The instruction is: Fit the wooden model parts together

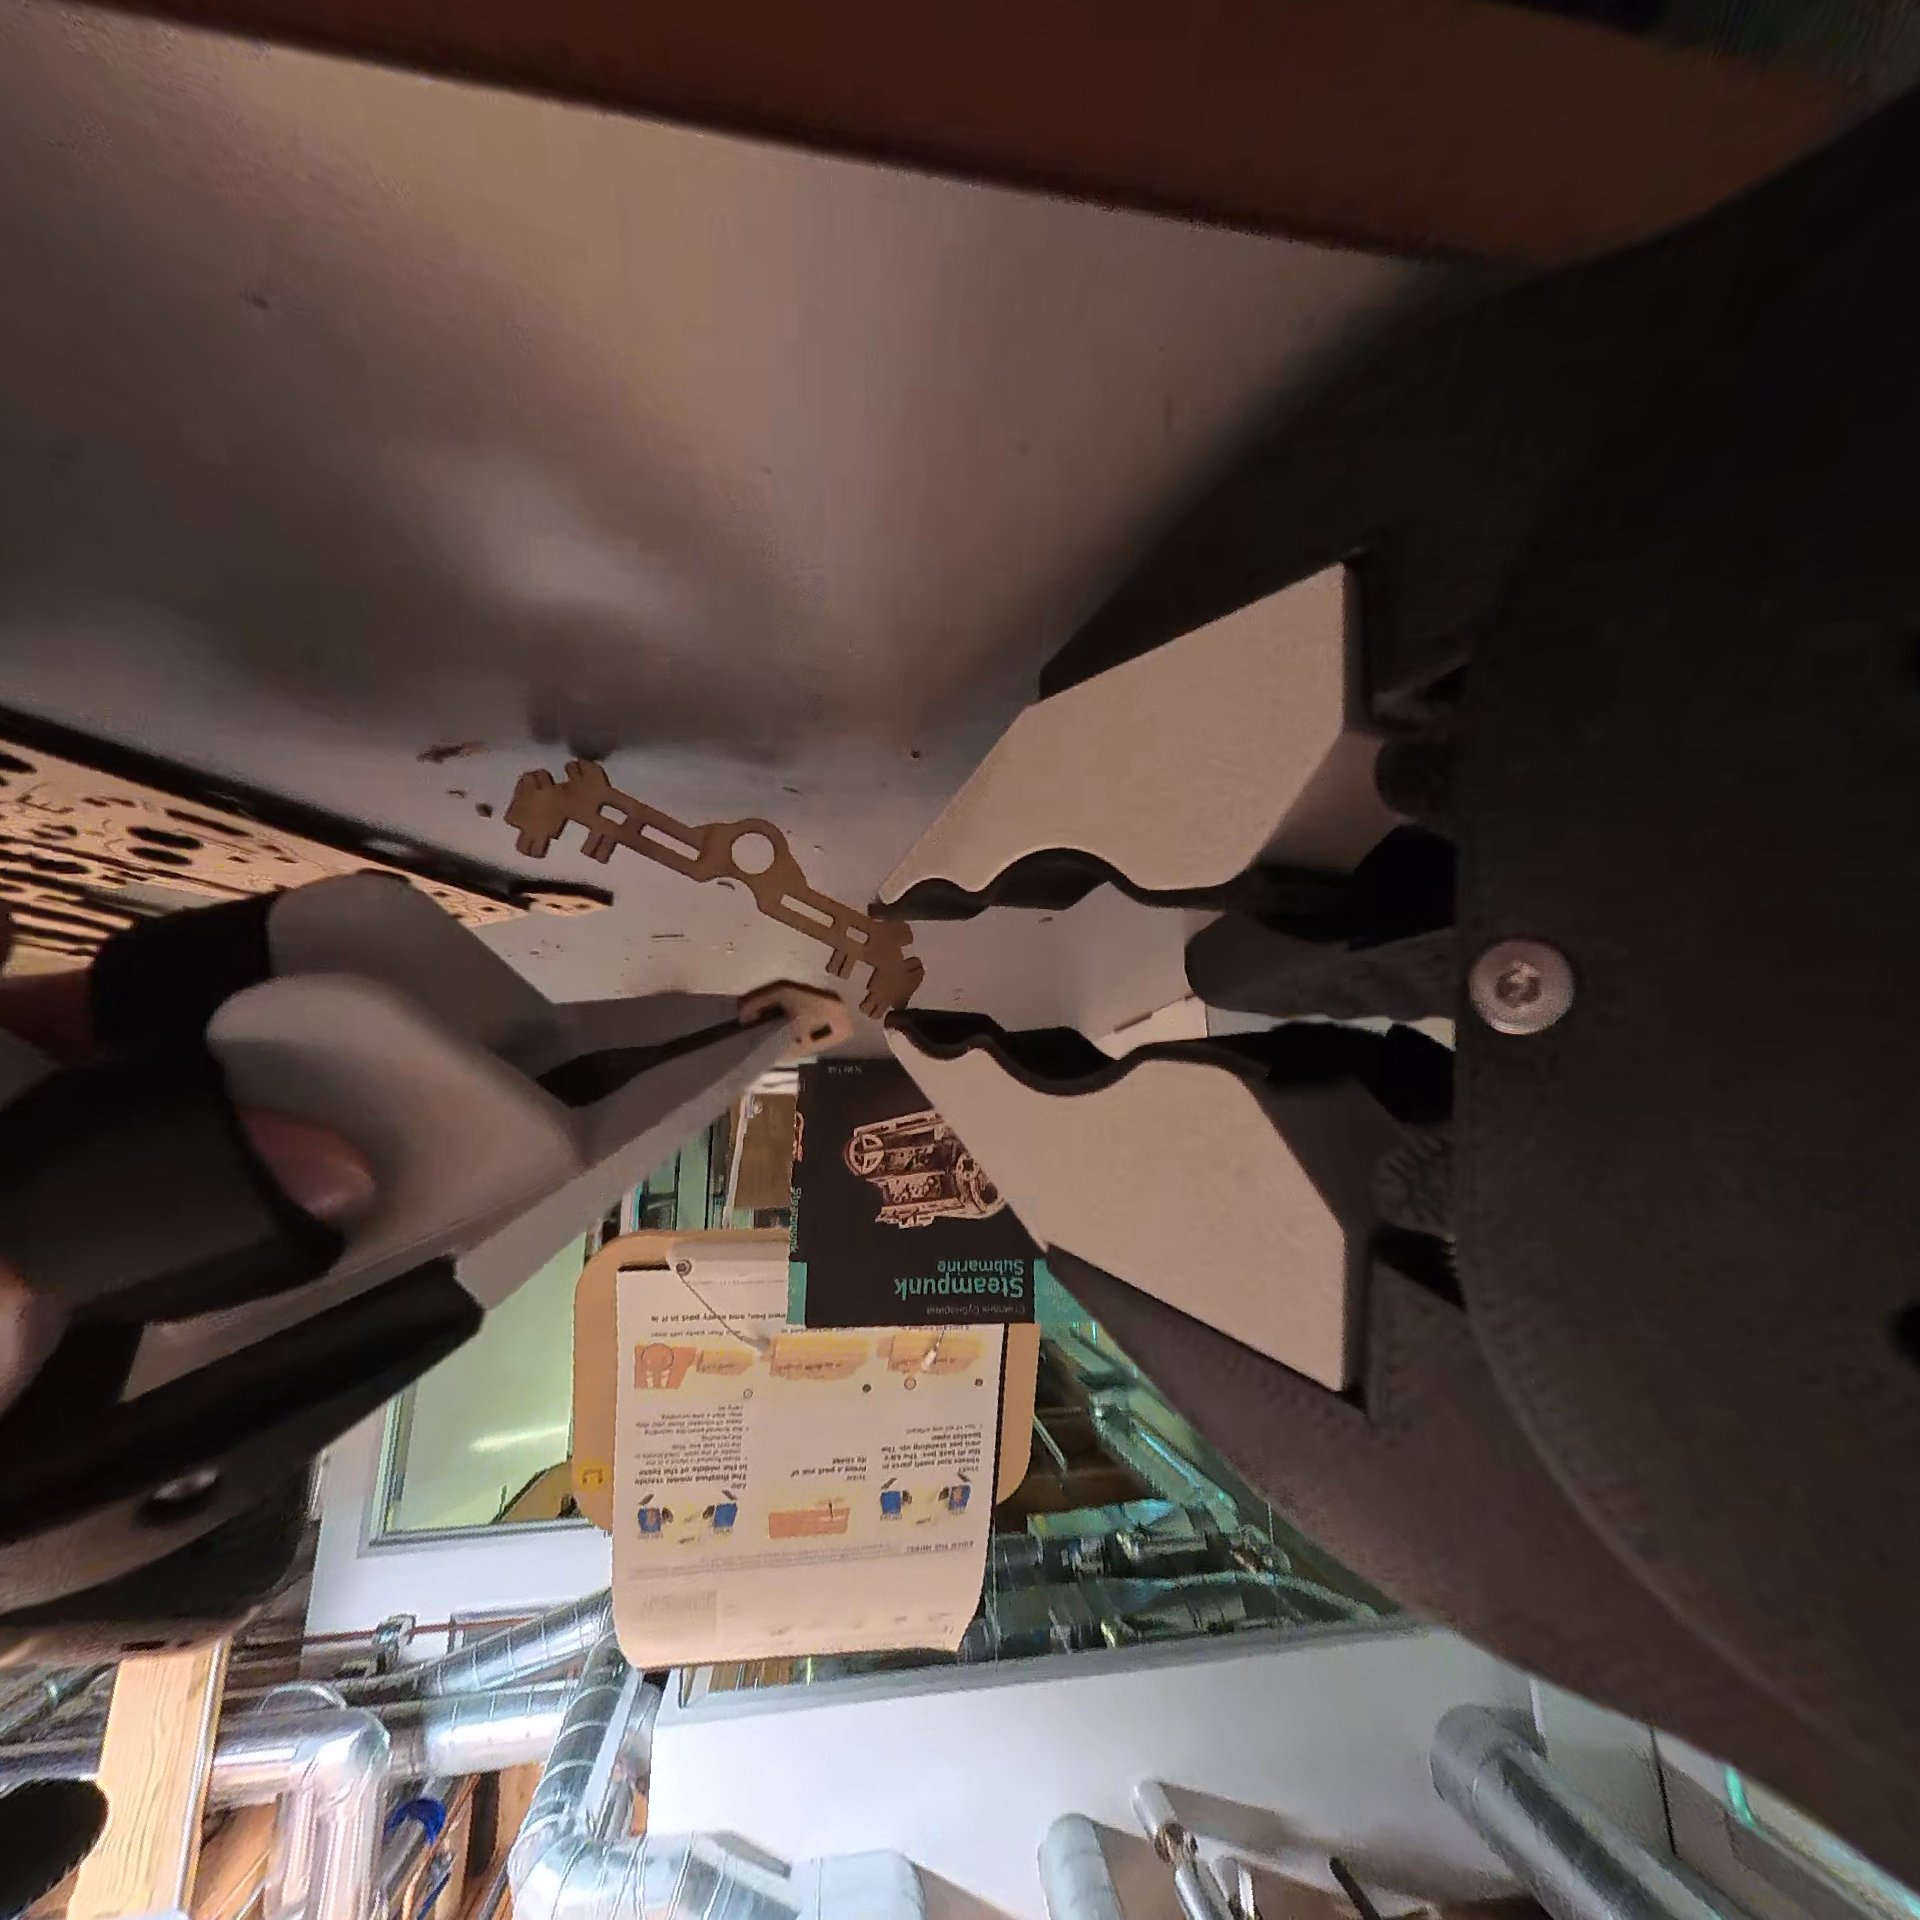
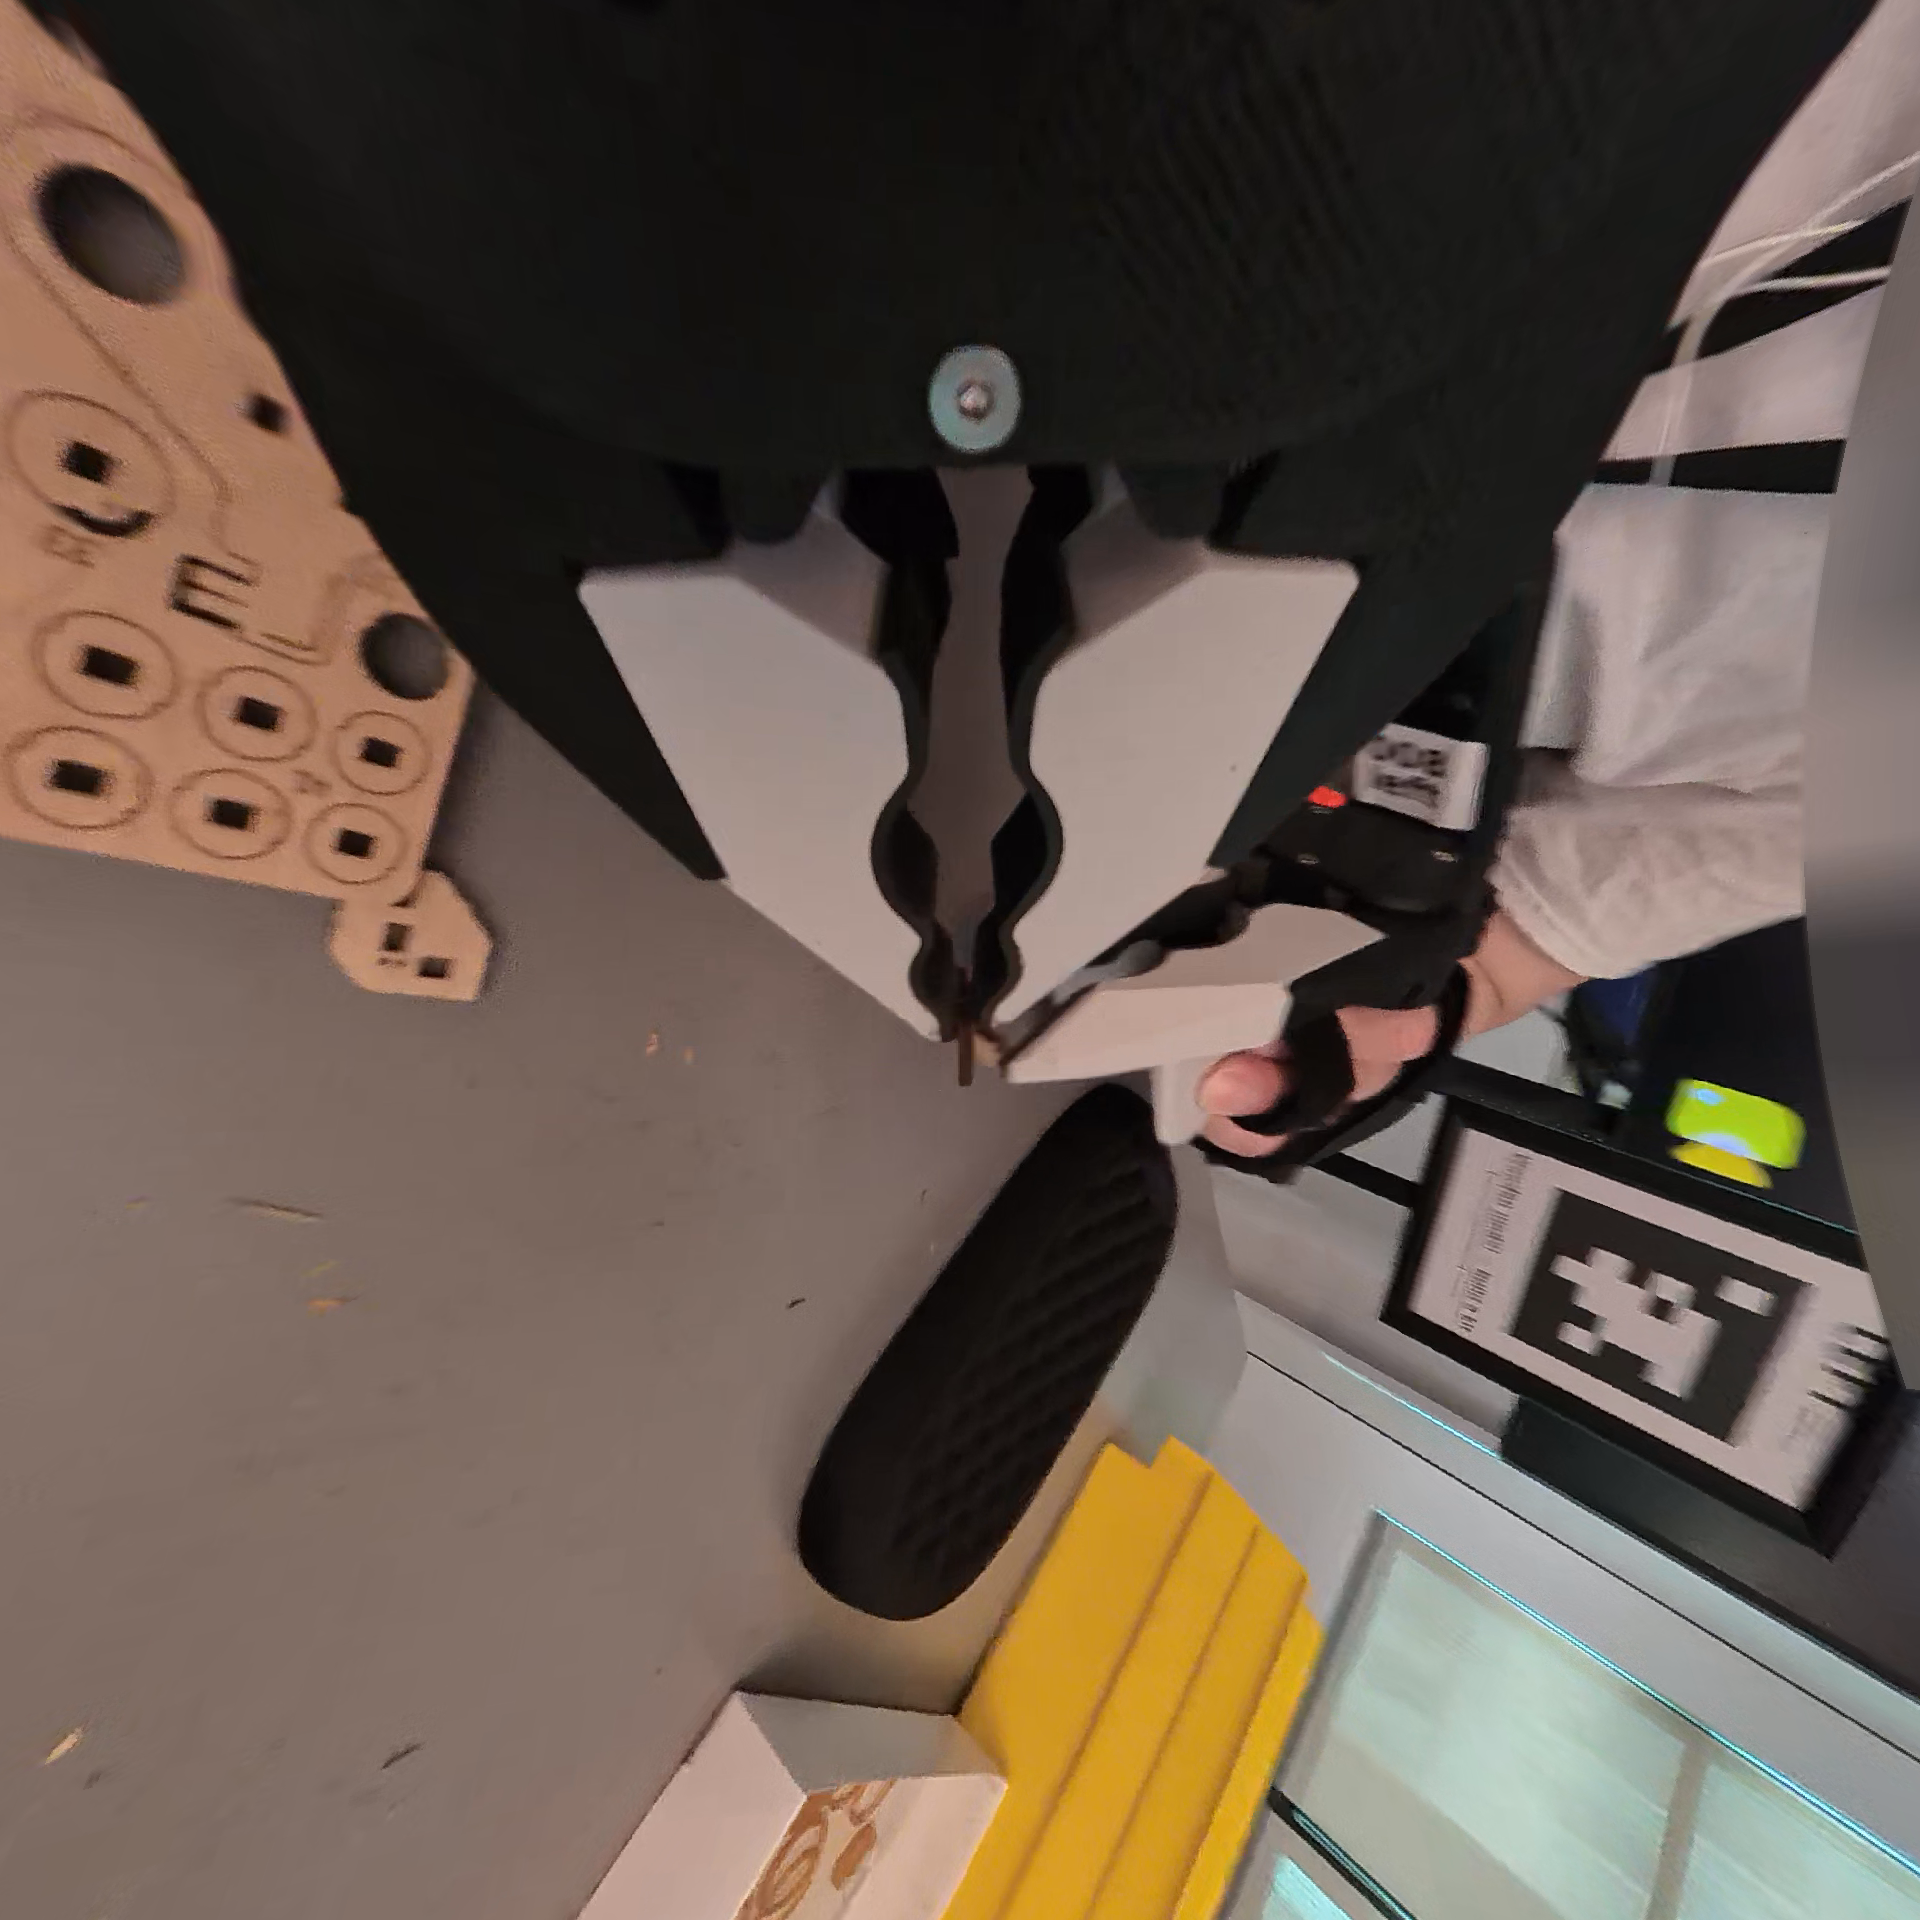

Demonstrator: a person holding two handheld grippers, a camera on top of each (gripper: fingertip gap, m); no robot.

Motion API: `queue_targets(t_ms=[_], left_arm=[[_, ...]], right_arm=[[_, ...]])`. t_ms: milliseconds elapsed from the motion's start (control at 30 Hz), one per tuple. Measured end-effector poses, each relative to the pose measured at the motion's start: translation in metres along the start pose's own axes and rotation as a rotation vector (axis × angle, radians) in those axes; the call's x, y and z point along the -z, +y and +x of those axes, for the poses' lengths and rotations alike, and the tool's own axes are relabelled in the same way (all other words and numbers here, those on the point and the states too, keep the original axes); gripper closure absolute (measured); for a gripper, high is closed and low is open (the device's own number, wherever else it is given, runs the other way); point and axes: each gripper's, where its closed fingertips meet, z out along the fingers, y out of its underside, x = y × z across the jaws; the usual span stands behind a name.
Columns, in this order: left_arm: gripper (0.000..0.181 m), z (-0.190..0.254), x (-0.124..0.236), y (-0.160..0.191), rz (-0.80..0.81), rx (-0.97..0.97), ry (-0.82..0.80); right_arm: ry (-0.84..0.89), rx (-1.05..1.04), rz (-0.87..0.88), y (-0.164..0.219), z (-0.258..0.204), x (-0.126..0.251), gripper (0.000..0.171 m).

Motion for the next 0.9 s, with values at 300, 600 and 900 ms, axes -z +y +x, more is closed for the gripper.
queue_targets(t_ms=[300, 600, 900], left_arm=[[0.166, -0.008, 0.006, 0.005, -0.030, -0.095, -0.129], [0.166, -0.011, 0.005, 0.004, -0.031, -0.099, -0.163], [0.166, -0.007, 0.002, 0.003, -0.024, -0.140, -0.124]], right_arm=[[-0.220, -0.410, 0.087, 0.008, -0.014, 0.008, 0.171], [-0.282, -0.614, 0.117, 0.003, -0.014, -0.004, 0.170], [-0.294, -0.656, 0.093, 0.008, -0.010, -0.007, 0.170]])
